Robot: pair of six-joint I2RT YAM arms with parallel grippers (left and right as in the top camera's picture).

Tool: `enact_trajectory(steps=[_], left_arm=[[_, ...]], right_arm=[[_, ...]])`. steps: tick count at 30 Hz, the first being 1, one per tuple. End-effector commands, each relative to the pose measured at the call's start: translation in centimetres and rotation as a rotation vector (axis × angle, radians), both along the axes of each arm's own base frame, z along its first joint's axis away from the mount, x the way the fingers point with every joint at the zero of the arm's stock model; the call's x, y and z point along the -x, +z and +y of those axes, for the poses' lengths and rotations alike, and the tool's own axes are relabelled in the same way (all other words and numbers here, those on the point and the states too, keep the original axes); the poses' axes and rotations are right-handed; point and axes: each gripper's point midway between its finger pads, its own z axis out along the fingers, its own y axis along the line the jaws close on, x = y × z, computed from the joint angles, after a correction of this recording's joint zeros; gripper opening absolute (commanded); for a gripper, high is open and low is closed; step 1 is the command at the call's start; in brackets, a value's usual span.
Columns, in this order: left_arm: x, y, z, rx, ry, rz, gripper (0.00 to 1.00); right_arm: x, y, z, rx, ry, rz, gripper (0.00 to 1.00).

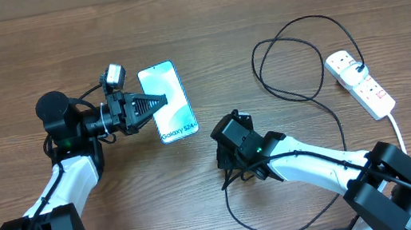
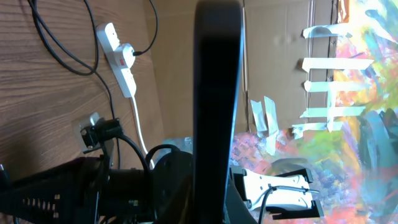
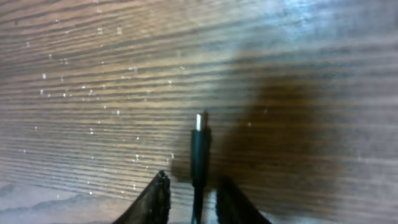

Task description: Plug charger to phone and switch on socket

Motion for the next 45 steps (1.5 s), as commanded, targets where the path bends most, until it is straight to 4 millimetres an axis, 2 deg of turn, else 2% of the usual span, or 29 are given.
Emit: enact_trajectory(steps=[1,4,7,11,14,16,19,22,27,35,38,40,45], left_arm=[[-0.4,0.7,0.2,-0.002,0.001,-0.022,0.04],[-0.4,0.7,0.2,-0.002,0.001,-0.022,0.04],[-0.2,0.7,0.2,-0.002,-0.011,-0.024,0.04],[0.1,0.7,0.2,-0.001,-0.031,-0.027,0.04],[0.1,0.7,0.2,-0.003,-0.030,-0.040,0.04],[0.0,0.8,0.5,-0.004,-0.021,-0.044,0.04],[-0.3,0.7,1.2,-0.004,0.000,-0.043,0.04],[-0.5,0.7,1.9,-0.004,0.023,-0.039,0.04],[-0.7,0.7,2.5,-0.004,0.041,-0.039,0.04],[-0.7,0.8,2.5,-0.004,0.041,-0.040,0.04],[-0.8,0.7,2.5,-0.004,0.042,-0.039,0.04],[-0.8,0.7,2.5,-0.004,0.042,-0.039,0.04],[-0.8,0.7,2.5,-0.004,0.044,-0.039,0.04]], right_arm=[[1.0,-1.3,-0.2,0.008,-0.031,0.066,0.20],[1.1,-1.3,-0.3,0.008,-0.039,0.072,0.15],[1.0,-1.3,-0.3,0.006,-0.041,0.072,0.04],[0.9,-0.9,0.8,-0.041,0.031,0.063,0.04],[1.5,-0.3,2.1,-0.155,0.075,0.140,0.04],[2.0,0.6,3.0,-0.265,0.109,0.207,0.04],[2.4,3.6,5.0,-0.491,0.266,0.247,0.04],[2.5,6.6,5.8,-0.674,0.359,0.268,0.04],[3.2,10.6,4.8,-0.864,0.479,0.289,0.04],[6.1,13.9,1.5,-0.876,0.540,0.285,0.04],[7.1,16.3,0.1,-0.886,0.552,0.238,0.04],[8.1,18.6,-1.2,-0.907,0.568,0.180,0.04],[10.1,22.2,-3.5,-0.907,0.580,0.036,0.04]])
